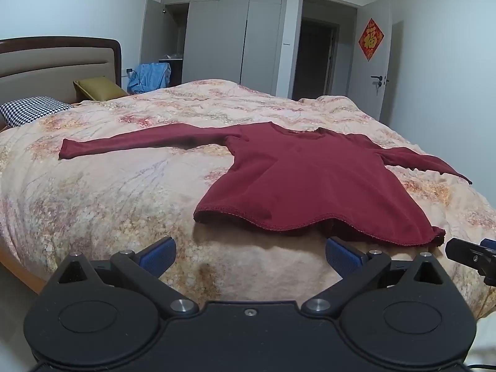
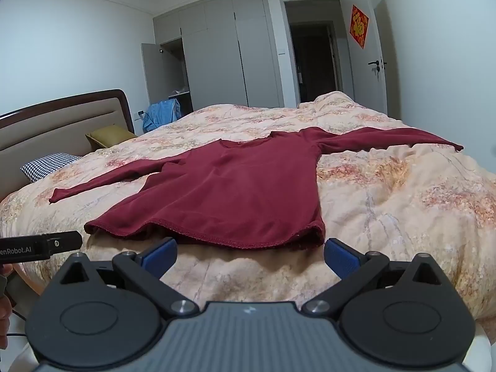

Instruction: Fold small clothes

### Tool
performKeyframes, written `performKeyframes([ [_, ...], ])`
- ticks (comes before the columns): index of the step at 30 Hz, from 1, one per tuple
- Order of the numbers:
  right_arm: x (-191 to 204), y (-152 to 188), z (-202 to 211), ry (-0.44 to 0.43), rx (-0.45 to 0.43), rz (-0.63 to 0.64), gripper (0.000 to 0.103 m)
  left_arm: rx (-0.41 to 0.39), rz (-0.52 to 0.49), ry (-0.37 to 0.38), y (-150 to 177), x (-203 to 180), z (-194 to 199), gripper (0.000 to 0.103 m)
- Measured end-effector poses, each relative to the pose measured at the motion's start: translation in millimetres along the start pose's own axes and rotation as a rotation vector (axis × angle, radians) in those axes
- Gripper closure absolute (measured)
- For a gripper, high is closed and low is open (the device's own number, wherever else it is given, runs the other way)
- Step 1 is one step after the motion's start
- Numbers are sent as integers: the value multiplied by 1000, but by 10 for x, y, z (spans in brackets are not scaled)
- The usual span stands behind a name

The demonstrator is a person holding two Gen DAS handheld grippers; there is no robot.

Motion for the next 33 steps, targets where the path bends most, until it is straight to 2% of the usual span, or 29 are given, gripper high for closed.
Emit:
performKeyframes([
  [33,33,-3,1,4,-9,11,0,2,4,1,14,-6,-6,1],
])
Point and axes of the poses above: each gripper's, at about its wrist camera, not at the fingertips, and z roughly against the way its jaws point, x to its left, y to its underside, the point moved 3 cm from there along -z, roughly the way its jaws point, and after that the axes turned 14 degrees about -z, right-handed, at the moved point
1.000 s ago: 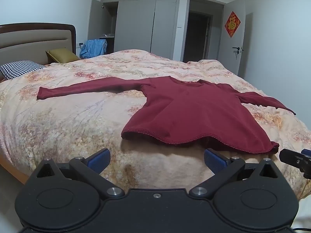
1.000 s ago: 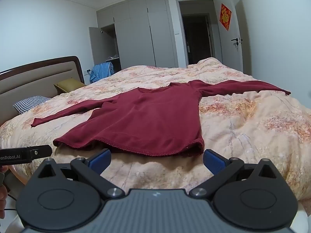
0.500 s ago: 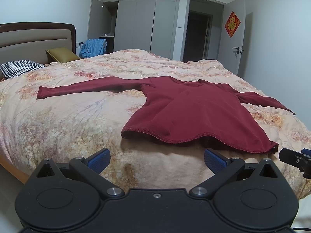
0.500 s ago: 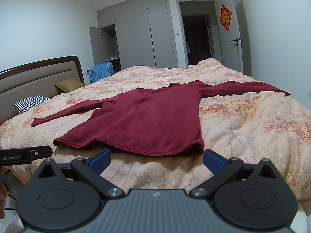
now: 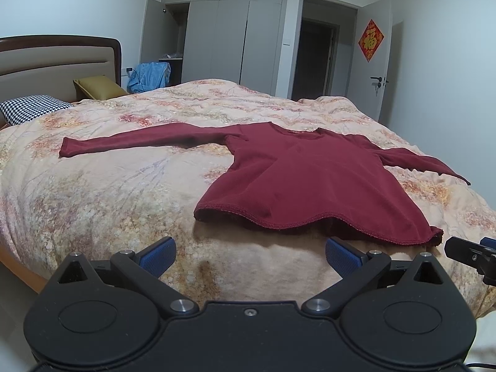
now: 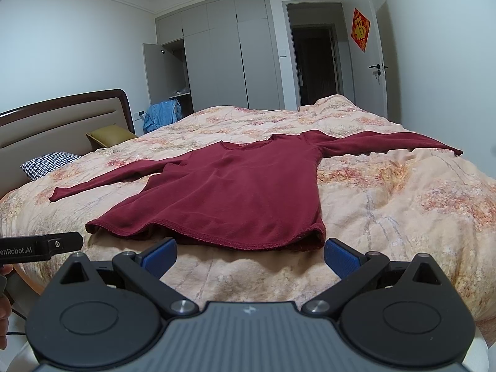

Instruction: Fold small clothes

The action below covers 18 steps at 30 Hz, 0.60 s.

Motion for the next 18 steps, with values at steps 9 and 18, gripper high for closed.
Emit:
performKeyframes([
  [9,3,1,2,1,1,0,0,0,-1,-1,-1,1,0,1],
  [18,1,1,-4,3,2,-3,0,1,-3,-4,22,-6,19,1],
])
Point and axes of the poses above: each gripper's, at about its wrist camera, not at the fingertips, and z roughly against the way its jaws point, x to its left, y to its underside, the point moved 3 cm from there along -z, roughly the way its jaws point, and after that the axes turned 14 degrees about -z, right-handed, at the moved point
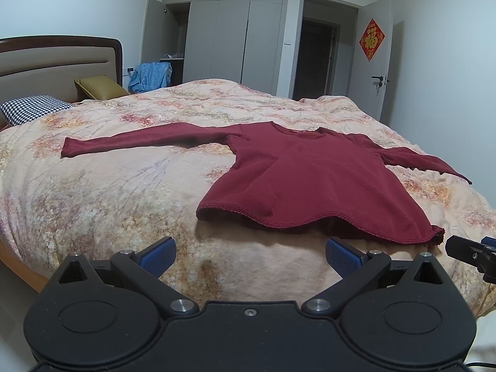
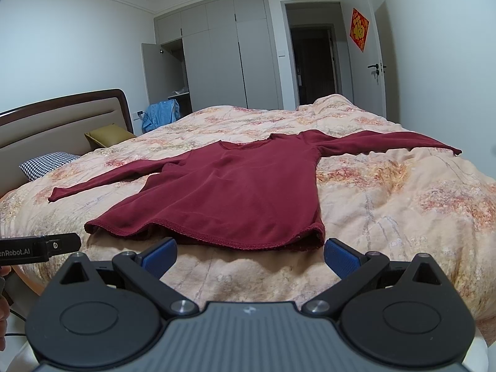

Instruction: Fold small clothes

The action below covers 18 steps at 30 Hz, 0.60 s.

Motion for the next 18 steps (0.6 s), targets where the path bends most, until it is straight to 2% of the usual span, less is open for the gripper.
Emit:
performKeyframes([
  [13,-2,6,-19,6,19,-3,0,23,-16,2,-22,-19,-57,1],
  [18,16,-15,-80,27,63,1,0,49,-39,-10,-61,-33,-103,1],
])
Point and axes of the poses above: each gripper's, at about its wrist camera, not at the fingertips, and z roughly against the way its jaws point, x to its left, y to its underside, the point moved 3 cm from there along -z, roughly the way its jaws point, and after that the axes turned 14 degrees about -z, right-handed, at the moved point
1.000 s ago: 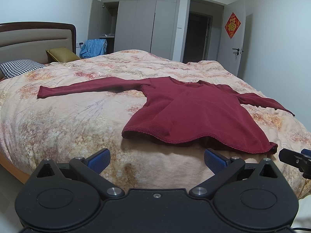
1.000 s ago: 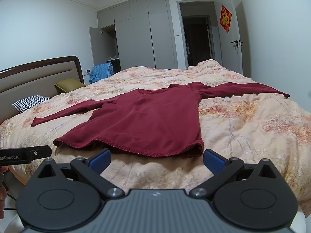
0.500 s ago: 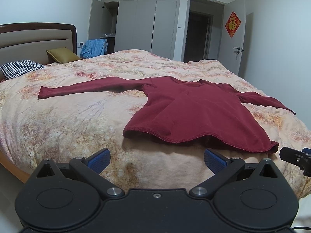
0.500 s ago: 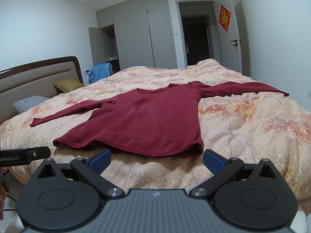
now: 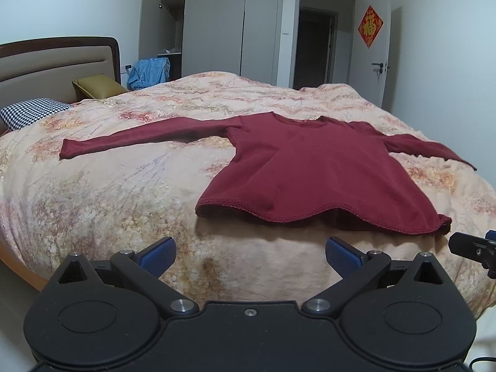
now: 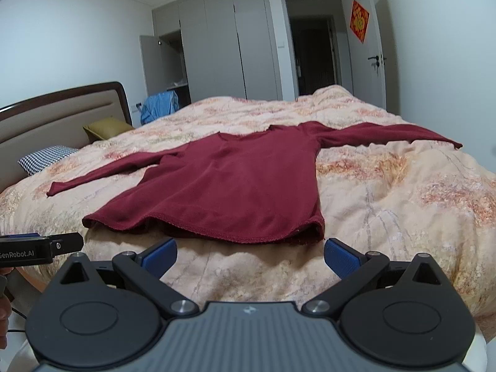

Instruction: Fold small clothes

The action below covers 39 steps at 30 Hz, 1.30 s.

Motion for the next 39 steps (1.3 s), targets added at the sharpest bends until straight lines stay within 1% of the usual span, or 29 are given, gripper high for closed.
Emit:
performKeyframes([
  [2,-9,-6,-25,8,24,-7,0,10,-1,2,-32,9,-15,1],
  [5,-39,-14,-63,-3,57,-30,0,23,-3,-1,-104,23,-49,1],
  [8,-74,-68,-99,-2,71,-42,0,38,-8,2,-204,29,-107,1],
  [10,-105,-122,-133,1,79,-49,0,44,-24,7,-290,13,-157,1],
  [12,-147,-194,-185,10,86,-56,0,68,-57,-13,-398,-14,-244,1],
  [14,-206,-288,-256,22,87,-69,0,95,-99,-54,-537,-37,-367,1],
  [16,-298,-409,-352,42,85,-93,0,99,-125,-74,-701,-47,-495,1],
  [18,-418,-571,-470,51,83,-115,0,88,-126,-70,-892,-54,-628,1],
  [20,-541,-770,-555,24,62,-127,0,70,-116,-55,-1111,-82,-789,1],
  [23,-803,-1126,-651,5,-14,-182,0,44,-86,-36,-1424,-158,-1098,1],
  [25,-1060,-1381,-753,-4,-55,-244,0,32,-72,-33,-1572,-252,-1357,1],
  [28,-1533,-1724,-964,14,-108,-342,0,79,-74,-37,-1666,-448,-1760,1],
  [31,-1974,-1998,-1221,57,-130,-389,0,96,-62,-2,-1733,-604,-2077,1],
  [33,-2213,-2161,-1383,88,-145,-392,0,101,-55,22,-1799,-705,-2253,1],
  [35,-2436,-2326,-1564,136,-141,-394,0,103,-65,39,-1898,-817,-2418,1],
  [38,-2767,-2570,-1865,167,-136,-395,0,97,-88,51,-2048,-954,-2650,1],
  [39,-2892,-2647,-1970,199,-131,-412,0,96,-94,52,-2096,-1003,-2736,1],
])
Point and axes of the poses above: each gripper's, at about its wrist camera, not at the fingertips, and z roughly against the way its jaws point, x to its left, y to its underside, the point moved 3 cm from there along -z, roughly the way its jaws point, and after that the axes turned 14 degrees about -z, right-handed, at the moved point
